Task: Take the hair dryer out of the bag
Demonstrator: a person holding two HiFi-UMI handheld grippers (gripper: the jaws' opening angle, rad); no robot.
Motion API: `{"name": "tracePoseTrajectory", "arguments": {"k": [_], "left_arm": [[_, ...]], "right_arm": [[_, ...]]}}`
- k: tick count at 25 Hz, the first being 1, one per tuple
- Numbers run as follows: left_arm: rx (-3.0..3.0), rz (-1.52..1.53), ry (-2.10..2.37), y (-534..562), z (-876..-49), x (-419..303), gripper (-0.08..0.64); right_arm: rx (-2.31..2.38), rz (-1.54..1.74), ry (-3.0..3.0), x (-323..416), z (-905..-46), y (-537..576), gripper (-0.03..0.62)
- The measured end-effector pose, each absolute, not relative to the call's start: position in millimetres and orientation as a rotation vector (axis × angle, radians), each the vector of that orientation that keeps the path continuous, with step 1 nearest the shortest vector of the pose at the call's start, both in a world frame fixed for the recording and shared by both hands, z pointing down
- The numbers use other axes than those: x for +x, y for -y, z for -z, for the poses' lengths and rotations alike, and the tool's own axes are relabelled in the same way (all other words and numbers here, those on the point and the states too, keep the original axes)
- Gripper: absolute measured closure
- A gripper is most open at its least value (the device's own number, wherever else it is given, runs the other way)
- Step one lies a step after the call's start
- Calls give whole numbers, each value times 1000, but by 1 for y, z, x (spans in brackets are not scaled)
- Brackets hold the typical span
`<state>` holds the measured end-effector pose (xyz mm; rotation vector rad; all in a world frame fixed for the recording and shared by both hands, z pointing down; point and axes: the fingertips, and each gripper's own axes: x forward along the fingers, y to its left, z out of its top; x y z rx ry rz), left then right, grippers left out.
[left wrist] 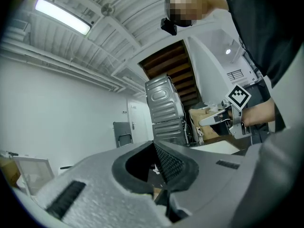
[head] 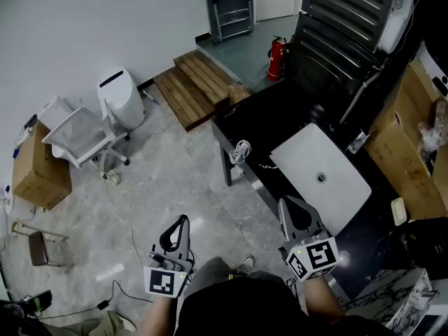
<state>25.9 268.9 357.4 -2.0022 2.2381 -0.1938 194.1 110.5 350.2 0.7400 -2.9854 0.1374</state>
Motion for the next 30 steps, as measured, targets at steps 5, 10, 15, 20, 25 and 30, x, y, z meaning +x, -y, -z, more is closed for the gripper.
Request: {"name": "tracePoseTrajectory", "arguments": {"k": [5,10,15,20,25,30], "left_arm": [[-1988,221,-2275,-266,-363,25,537],[-2030,229,-2260,-245,-380,18,537],[-2101,184,-2218,-209,-393,-3,537],[-2164,155,-2205,-173,-401,-46,537],[-2224,144,-2164,-131,-403,-97,537],[-2278,96,-2139,-102,-403,-146,537]], "right_arm": [[657,-157,2956,187,-369,-117,580],[628,-165,2927,177,-386,-111,580],[692,-204,2868,163,-406,-89,580],[705,-156,2852,124,-395,-66,580],[737,-153,2821,68,-393,-33,578],[754,-135,2797,14,-389,-14,578]]}}
